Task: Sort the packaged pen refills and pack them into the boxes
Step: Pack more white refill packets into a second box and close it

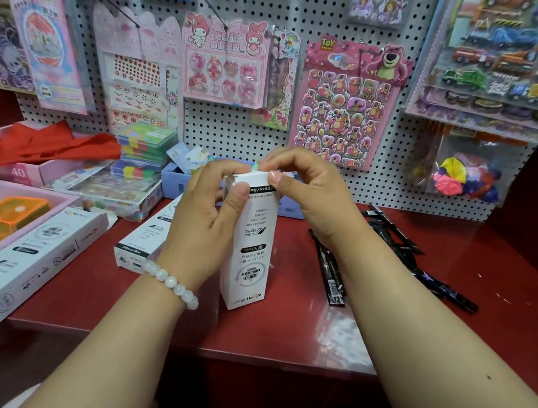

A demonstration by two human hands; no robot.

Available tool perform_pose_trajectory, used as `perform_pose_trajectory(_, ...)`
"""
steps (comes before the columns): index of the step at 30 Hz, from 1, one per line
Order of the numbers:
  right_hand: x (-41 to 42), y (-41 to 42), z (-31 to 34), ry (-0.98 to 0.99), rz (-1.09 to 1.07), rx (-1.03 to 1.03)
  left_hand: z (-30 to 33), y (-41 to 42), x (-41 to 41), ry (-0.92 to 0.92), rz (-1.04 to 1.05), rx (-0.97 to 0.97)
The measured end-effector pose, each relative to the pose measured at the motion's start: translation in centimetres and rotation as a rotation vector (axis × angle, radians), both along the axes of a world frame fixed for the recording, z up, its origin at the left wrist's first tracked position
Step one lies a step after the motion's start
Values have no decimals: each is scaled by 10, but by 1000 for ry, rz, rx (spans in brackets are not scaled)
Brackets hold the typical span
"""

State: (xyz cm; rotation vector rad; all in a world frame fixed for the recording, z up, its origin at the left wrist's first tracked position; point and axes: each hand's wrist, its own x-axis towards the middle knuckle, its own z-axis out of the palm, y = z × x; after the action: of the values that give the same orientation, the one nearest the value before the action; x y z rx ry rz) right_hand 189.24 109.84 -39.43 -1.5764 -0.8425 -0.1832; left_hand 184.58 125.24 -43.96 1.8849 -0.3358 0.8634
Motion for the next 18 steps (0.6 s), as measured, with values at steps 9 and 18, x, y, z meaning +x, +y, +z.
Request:
perform_pose_trajectory(9,-5,-2,-5,-82,-19,-12,14,0,-4,-47,-108,-92)
perform_pose_trajectory(18,-7,-4,-5,-81,20,-16,33,3,-17,153,-190,-237)
